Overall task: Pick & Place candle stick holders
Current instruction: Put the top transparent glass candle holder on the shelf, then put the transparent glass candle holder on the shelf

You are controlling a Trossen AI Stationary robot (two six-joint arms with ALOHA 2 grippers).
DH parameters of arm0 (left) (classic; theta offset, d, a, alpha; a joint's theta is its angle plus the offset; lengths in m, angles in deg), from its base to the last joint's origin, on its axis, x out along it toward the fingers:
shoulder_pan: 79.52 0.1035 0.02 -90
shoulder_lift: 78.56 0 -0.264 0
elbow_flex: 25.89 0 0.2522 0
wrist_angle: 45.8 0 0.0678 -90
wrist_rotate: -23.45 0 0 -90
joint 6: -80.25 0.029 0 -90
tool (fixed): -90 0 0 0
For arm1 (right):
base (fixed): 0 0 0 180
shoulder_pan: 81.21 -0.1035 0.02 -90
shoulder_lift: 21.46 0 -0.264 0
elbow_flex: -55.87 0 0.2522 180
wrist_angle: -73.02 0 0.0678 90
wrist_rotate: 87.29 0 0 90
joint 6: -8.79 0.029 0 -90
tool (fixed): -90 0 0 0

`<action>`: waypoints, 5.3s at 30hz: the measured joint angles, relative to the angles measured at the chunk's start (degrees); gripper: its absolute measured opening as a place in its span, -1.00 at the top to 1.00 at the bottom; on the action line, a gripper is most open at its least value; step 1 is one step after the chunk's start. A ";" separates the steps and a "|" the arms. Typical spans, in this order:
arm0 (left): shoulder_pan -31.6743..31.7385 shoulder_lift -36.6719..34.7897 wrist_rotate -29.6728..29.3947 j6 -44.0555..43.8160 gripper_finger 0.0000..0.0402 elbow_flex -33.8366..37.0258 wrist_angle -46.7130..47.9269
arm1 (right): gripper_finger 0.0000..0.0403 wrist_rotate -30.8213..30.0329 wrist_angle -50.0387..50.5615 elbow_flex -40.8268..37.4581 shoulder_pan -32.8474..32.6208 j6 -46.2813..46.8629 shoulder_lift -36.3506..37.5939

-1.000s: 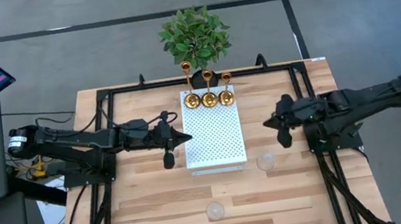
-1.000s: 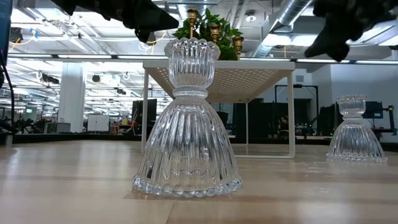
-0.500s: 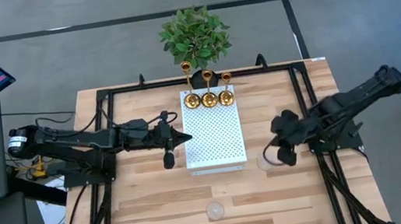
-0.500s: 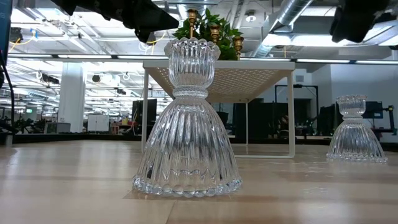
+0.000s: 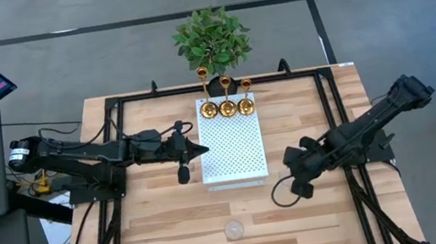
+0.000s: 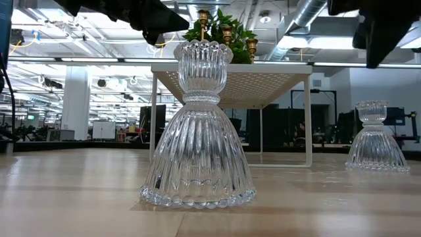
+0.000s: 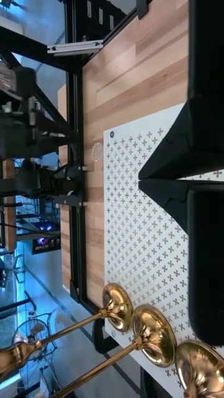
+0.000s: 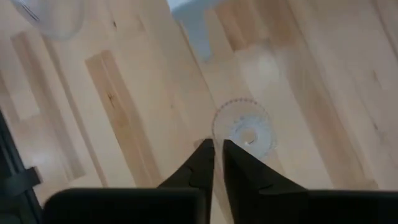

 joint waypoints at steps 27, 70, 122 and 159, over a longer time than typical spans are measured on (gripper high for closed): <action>0.00 -0.02 0.00 -1.97 0.96 4.17 -0.26 | 0.40 -3.39 2.93 0.23 0.02 -1.21 -17.82; 0.00 -0.02 0.00 -1.99 0.97 4.17 -0.26 | 0.92 -13.81 26.85 40.00 17.19 -35.30 -18.37; 0.01 0.00 0.02 -1.98 0.96 4.17 -0.17 | 0.76 -1.51 19.44 53.16 28.22 -58.84 -34.14; 0.00 0.00 0.02 -3.50 0.96 4.17 -0.15 | 0.46 -0.09 23.42 55.31 28.50 -55.37 -33.75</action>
